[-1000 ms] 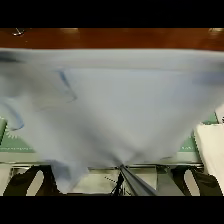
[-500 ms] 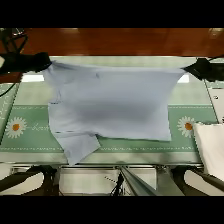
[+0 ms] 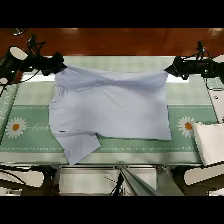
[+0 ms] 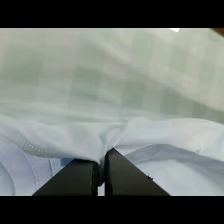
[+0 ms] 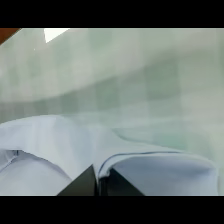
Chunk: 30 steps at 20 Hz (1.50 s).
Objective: Fold the shirts.
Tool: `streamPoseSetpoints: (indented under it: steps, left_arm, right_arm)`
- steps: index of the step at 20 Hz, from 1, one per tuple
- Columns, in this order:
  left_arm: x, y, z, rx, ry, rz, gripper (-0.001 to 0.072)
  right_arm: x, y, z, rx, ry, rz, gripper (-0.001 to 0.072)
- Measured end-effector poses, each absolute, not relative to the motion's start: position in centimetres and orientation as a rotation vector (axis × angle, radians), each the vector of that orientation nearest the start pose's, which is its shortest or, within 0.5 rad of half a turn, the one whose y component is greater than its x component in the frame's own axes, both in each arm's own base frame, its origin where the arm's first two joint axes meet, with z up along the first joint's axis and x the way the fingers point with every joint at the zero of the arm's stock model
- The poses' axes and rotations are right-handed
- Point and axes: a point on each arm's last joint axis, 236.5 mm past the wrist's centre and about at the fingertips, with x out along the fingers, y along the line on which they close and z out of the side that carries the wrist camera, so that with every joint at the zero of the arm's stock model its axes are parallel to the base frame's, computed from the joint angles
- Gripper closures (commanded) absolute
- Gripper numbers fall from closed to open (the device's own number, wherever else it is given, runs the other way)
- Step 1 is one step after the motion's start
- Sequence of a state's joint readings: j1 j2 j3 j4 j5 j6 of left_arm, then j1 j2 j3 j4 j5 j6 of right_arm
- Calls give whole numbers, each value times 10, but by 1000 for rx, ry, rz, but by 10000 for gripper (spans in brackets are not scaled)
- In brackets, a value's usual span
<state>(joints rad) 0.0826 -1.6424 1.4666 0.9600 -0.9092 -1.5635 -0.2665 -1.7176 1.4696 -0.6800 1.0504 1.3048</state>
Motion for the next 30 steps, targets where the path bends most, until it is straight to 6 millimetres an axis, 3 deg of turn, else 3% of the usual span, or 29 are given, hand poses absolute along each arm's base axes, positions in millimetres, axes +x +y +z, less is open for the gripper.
streamPoseSetpoints:
  steps: [5,11,12,13,14,17,21,25,28,30]
  left_arm:
    - [482,-33,-1,-598,1240,-198,684]
    - [414,-34,-49,-541,1518,-212,682]
    - [407,-35,-54,-538,1545,-214,664]
    - [400,-36,-57,-538,1568,-217,419]
    - [395,-37,-58,-534,1591,-222,14]
    - [379,-35,-50,-509,1660,-242,0]
    - [352,-2,-32,-429,1714,-164,0]
    - [304,21,-41,-457,1725,-71,1]
    - [252,24,-64,-564,1766,-32,1]
    - [229,18,-73,-677,1755,-33,2]
  right_arm:
    - [491,5,16,726,1116,336,684]
    - [429,9,-42,631,1378,295,683]
    - [423,12,-50,624,1402,288,633]
    - [419,15,-55,621,1414,285,345]
    - [416,16,-60,617,1426,276,85]
    - [413,14,-55,623,1443,267,90]
    - [403,-18,-18,593,1406,218,90]
    - [362,-51,-2,586,1337,82,91]
    - [323,-32,-9,650,1264,55,91]
    - [304,-12,-15,708,1209,71,91]
